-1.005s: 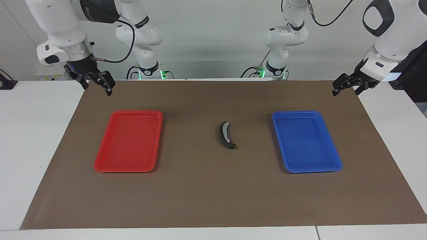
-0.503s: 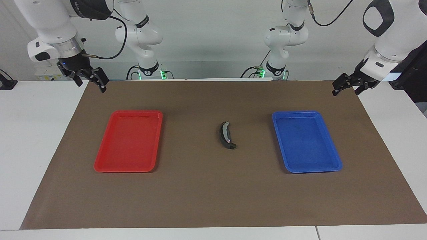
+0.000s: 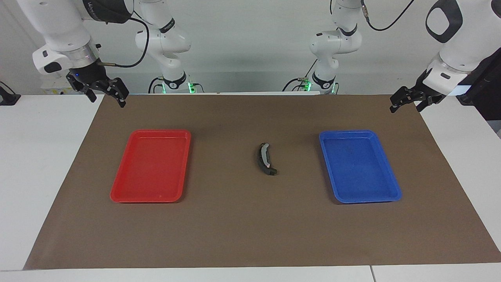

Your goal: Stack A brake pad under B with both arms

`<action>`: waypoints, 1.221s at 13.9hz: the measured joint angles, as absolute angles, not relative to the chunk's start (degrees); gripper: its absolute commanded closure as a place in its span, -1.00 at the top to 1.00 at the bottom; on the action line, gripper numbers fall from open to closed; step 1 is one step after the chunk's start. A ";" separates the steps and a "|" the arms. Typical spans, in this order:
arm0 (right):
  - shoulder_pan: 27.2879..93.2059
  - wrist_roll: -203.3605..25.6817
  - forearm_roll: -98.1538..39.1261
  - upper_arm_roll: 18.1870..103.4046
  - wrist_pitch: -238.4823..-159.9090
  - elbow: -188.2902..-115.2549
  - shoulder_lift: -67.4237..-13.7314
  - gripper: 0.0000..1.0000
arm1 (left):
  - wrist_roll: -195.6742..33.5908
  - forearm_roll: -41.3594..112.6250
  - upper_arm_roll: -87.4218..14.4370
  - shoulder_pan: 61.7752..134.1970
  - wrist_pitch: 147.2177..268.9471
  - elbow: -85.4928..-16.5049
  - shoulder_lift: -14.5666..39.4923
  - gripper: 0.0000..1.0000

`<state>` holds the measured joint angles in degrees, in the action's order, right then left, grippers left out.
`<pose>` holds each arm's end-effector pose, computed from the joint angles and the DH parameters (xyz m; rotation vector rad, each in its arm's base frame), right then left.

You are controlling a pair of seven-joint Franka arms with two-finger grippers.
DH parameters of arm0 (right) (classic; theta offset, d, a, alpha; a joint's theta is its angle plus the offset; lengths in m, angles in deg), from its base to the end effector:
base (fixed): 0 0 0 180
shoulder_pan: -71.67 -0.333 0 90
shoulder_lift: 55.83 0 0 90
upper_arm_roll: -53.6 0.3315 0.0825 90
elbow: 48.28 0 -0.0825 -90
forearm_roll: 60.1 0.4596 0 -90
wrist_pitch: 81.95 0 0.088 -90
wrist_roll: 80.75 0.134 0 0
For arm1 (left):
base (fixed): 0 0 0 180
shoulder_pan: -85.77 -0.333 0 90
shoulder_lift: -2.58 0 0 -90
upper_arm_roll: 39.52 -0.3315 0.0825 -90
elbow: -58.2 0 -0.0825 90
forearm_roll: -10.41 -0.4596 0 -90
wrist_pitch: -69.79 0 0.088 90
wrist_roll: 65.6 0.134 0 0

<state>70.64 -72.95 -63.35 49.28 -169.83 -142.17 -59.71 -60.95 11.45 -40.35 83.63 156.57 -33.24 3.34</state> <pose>0.6010 -0.0437 0.6146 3.0735 -0.2996 -0.0545 0.6236 0.0298 0.5865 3.1137 -0.0459 -0.1452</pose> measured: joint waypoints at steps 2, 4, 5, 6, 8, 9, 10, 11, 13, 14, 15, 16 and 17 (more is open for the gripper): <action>70.63 -73.02 -62.55 49.28 -169.83 -142.13 -59.71 0.99 | -60.95 11.45 -40.35 83.63 156.57 -33.24 3.34 1.00; 70.62 -73.02 -62.40 49.29 -169.83 -142.03 -59.71 0.99 | -60.95 11.45 -40.35 83.63 156.57 -33.24 3.34 1.00; 70.61 -73.02 -62.40 49.31 -169.83 -142.02 -59.71 0.99 | -60.95 11.45 -40.35 83.63 156.57 -33.25 3.34 1.00; 70.62 -73.02 -62.39 49.30 -169.83 -142.02 -59.71 0.99 | -60.95 11.45 -40.35 83.63 156.57 -33.24 3.34 1.00; 70.61 -73.02 -62.38 49.31 -169.72 -142.01 -59.71 0.99 | -60.95 11.45 -40.35 83.63 156.57 -33.24 3.34 1.00; 70.55 -73.02 -62.38 49.34 -169.59 -141.94 -59.70 0.99 | -60.96 11.45 -40.35 83.63 156.57 -33.24 3.34 1.00; 70.47 -73.02 -62.38 49.46 -169.04 -141.61 -59.69 0.99 | -60.96 11.45 -40.35 83.63 156.57 -33.25 3.34 1.00; 70.40 -72.75 -62.38 49.61 -167.99 -141.06 -59.68 0.99 | -60.96 11.45 -40.35 83.63 156.57 -33.24 3.34 1.00; 70.25 -71.94 -62.38 49.94 -167.18 -140.30 -59.62 0.99 | -60.96 11.45 -40.35 83.63 156.57 -33.25 3.34 1.00; 70.20 -71.53 -62.38 50.14 -167.17 -140.18 -59.53 0.99 | -60.96 11.45 -40.35 83.63 156.57 -33.25 3.34 1.00; 70.05 -71.12 -62.38 50.25 -167.31 -140.13 -59.41 0.99 | -60.96 11.45 -40.35 83.63 156.57 -33.25 3.34 1.00; 69.88 -71.01 -62.38 50.29 -167.87 -140.09 -59.26 0.99 | -60.96 11.45 -40.35 83.63 156.57 -33.24 3.34 1.00; 69.78 -70.97 -62.37 50.34 -168.49 -140.09 -59.14 0.99 | -60.96 11.45 -40.35 83.63 156.57 -33.25 3.34 1.00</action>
<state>69.78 -70.97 -62.37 50.34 -168.49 -140.09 -59.14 -60.96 11.45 -40.35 83.63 156.57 -33.25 3.34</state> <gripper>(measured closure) 0.004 0.000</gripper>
